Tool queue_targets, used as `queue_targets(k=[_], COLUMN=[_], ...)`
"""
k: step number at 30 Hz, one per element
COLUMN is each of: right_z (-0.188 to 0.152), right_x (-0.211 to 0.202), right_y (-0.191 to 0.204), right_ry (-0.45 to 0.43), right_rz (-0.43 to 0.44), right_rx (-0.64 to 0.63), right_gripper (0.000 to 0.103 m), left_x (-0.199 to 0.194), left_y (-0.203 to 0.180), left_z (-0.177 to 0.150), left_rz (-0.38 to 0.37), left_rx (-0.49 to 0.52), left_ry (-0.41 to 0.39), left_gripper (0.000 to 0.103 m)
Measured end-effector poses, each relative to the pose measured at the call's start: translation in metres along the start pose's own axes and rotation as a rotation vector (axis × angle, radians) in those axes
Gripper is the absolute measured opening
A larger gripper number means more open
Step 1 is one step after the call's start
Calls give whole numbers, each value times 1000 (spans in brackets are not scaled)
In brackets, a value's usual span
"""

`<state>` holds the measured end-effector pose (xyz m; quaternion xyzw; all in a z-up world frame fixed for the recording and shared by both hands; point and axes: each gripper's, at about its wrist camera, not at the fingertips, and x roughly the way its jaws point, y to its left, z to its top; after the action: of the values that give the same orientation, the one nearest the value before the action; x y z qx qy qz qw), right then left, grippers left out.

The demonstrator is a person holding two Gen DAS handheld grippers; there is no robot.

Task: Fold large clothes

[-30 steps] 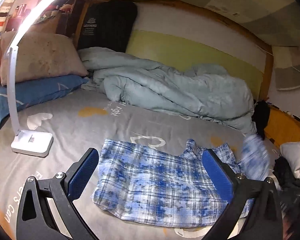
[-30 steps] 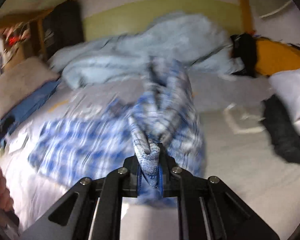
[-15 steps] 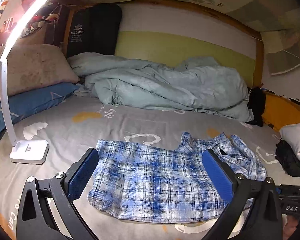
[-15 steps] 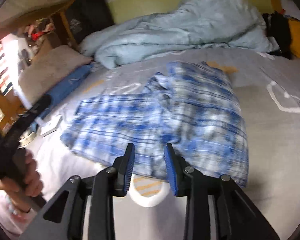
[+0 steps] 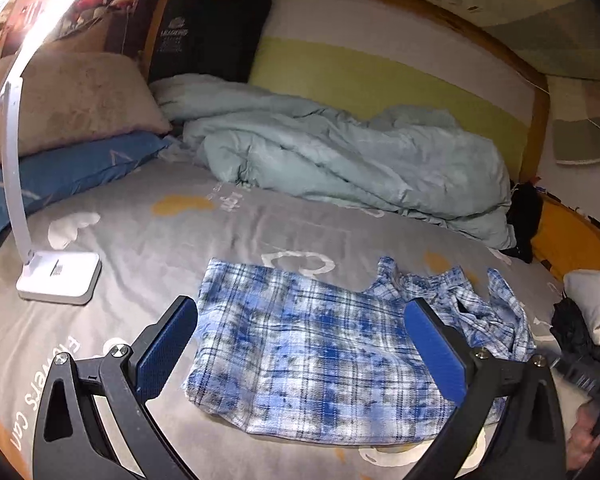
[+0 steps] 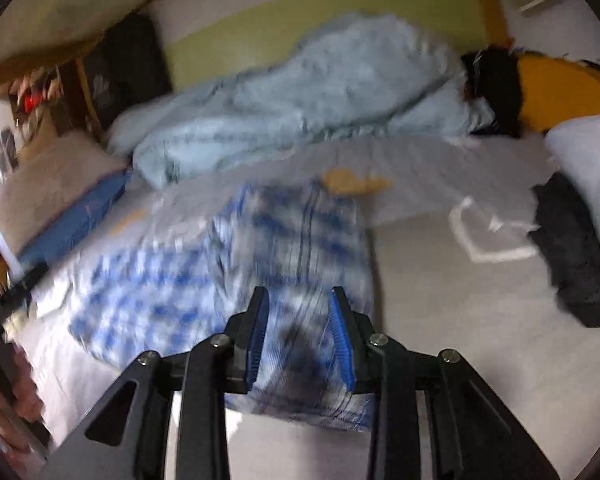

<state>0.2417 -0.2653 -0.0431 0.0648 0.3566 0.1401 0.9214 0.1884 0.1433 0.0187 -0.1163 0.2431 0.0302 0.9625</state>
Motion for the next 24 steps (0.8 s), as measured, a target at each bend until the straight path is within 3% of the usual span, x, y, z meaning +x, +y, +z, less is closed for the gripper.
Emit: queue_targets(k=[4, 9, 12, 14, 18, 23, 24], right_z=[-15, -11, -2, 2, 11, 14, 14], right_x=[15, -1, -15, -26, -42, -45, -44], right_y=[21, 39, 36, 35, 32, 26, 23], right_ry=[35, 1, -27, -61, -115, -121, -119], right_rz=[-3, 20, 46, 28, 6, -29, -33], right_rx=[-76, -148, -118, -127, -128, -122, -116], right_gripper=[33, 34, 38, 48, 55, 57, 57], left_x=[-4, 1, 18, 31, 52, 86, 97], left_y=[0, 6, 15, 27, 55, 80, 82], left_z=[2, 6, 7, 6, -2, -18, -24], left_rz=[11, 24, 19, 21, 88, 53, 28], left_rx=[9, 0, -16, -64, -181, -280, -296], left_ry=[-12, 8, 93, 157, 254, 381, 426], left_gripper=[103, 103, 103, 103, 101, 87, 76])
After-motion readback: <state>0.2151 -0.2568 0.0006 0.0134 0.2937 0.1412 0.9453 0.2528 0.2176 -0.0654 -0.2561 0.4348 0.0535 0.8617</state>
